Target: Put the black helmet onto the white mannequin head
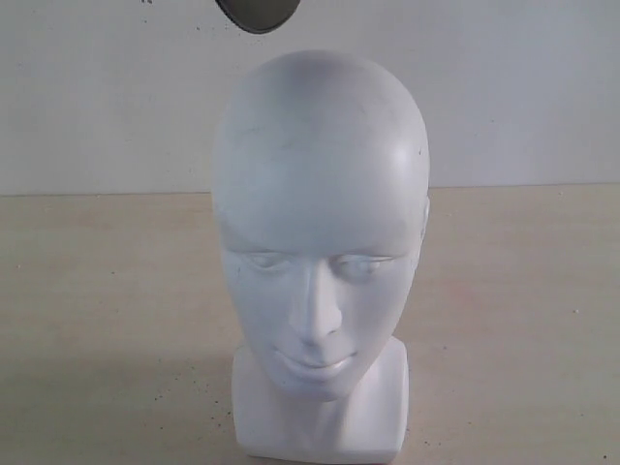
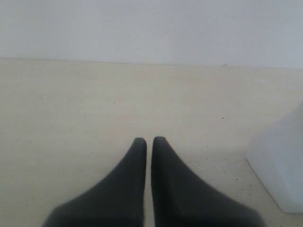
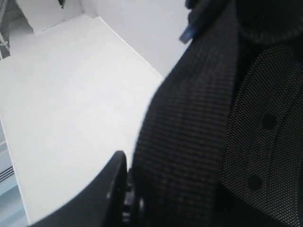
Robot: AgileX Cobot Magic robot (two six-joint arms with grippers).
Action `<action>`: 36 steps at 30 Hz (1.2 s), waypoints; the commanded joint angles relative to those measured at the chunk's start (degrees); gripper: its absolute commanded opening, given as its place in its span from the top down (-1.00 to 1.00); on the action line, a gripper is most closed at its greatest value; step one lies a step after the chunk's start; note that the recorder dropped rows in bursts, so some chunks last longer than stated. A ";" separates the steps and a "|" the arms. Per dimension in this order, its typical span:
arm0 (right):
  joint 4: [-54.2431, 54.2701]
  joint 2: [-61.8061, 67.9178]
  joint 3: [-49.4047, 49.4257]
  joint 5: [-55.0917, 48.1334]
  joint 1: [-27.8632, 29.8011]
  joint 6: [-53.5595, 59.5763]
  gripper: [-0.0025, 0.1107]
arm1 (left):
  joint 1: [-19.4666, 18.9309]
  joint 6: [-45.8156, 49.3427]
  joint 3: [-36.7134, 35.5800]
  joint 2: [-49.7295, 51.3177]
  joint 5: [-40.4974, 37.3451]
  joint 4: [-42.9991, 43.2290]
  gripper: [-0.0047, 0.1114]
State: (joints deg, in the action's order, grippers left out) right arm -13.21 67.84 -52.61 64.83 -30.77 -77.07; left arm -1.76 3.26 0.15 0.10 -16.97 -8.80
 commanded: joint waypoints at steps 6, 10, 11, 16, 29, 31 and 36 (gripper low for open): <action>5.29 4.66 -1.40 5.14 0.50 -4.98 0.96 | 0.30 0.24 -0.15 -0.10 0.03 0.20 0.84; 6.47 5.92 -1.40 5.14 2.67 -7.98 0.96 | 0.30 0.24 -0.15 -0.10 0.03 0.20 0.84; 6.67 5.92 -1.40 5.14 3.15 -9.09 0.96 | 0.30 0.24 -0.15 -0.10 0.03 0.20 0.84; 6.70 6.02 -2.81 5.14 3.84 -9.95 0.96 | 0.30 0.24 -0.15 -0.10 0.03 0.20 0.84; -1.39 6.02 -7.66 5.14 3.84 -8.34 0.96 | 0.30 0.24 -0.15 -0.10 0.03 0.20 0.84; -2.11 6.02 -8.49 5.14 3.84 -8.34 0.96 | 0.30 0.24 -0.15 -0.10 0.03 0.20 0.84; -2.67 6.02 -9.26 5.14 3.84 -8.46 0.96 | 0.30 0.24 -0.15 -0.10 0.03 0.20 0.84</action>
State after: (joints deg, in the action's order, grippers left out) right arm -16.38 74.95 -60.30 64.88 -27.17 -86.18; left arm -1.76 3.26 0.15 0.10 -16.97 -8.80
